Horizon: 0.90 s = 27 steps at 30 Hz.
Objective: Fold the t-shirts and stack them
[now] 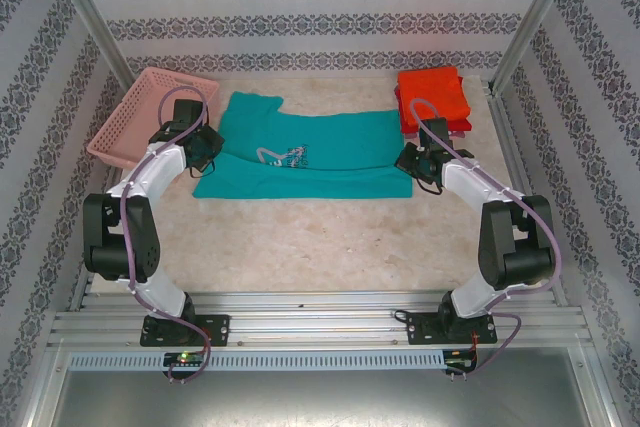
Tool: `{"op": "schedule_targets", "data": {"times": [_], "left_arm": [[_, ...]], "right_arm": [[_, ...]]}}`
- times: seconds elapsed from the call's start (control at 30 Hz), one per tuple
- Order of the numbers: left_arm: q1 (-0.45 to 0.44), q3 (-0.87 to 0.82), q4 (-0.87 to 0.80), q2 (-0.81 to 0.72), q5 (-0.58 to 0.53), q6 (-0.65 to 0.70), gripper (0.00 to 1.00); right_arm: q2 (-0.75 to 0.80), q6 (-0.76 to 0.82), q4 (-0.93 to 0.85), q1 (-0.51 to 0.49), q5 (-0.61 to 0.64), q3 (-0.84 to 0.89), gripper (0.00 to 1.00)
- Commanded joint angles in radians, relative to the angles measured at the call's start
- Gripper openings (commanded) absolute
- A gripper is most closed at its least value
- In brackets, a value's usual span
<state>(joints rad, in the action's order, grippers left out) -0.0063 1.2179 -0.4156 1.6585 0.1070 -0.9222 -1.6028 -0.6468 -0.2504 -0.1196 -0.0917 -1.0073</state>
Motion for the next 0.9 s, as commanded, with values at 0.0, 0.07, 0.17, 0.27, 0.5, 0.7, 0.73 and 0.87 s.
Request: {"op": "schedule_targets", "data": {"times": [0.0, 0.07, 0.17, 0.27, 0.5, 0.7, 0.73, 0.87], "left_arm": [[0.017, 0.036, -0.012, 0.021, 0.012, 0.023, 0.00], [0.018, 0.047, -0.014, 0.028, 0.017, 0.024, 0.00], [0.018, 0.053, -0.016, 0.035, 0.022, 0.023, 0.00], [0.018, 0.048, -0.013, 0.038, 0.020, 0.023, 0.00], [0.019, 0.049, -0.011, 0.059, 0.025, 0.021, 0.00], [0.023, 0.051, -0.015, 0.064, 0.014, 0.022, 0.00], [0.025, 0.050, -0.014, 0.065, 0.014, 0.023, 0.00], [0.029, 0.052, -0.012, 0.078, 0.020, 0.026, 0.00]], "right_arm": [[-0.021, 0.024, 0.000, 0.011, 0.009, -0.040, 0.00], [-0.031, 0.027, -0.001, 0.012, 0.010, -0.043, 0.00], [-0.049, 0.031, -0.001, 0.014, 0.010, -0.049, 0.00], [-0.070, 0.035, -0.002, 0.015, 0.006, -0.057, 0.00], [-0.121, 0.050, -0.001, 0.015, 0.004, -0.082, 0.00], [-0.154, 0.060, 0.004, 0.017, -0.010, -0.102, 0.00], [-0.159, 0.062, 0.001, 0.018, -0.009, -0.108, 0.00], [-0.181, 0.068, -0.007, 0.021, -0.015, -0.130, 0.00]]}}
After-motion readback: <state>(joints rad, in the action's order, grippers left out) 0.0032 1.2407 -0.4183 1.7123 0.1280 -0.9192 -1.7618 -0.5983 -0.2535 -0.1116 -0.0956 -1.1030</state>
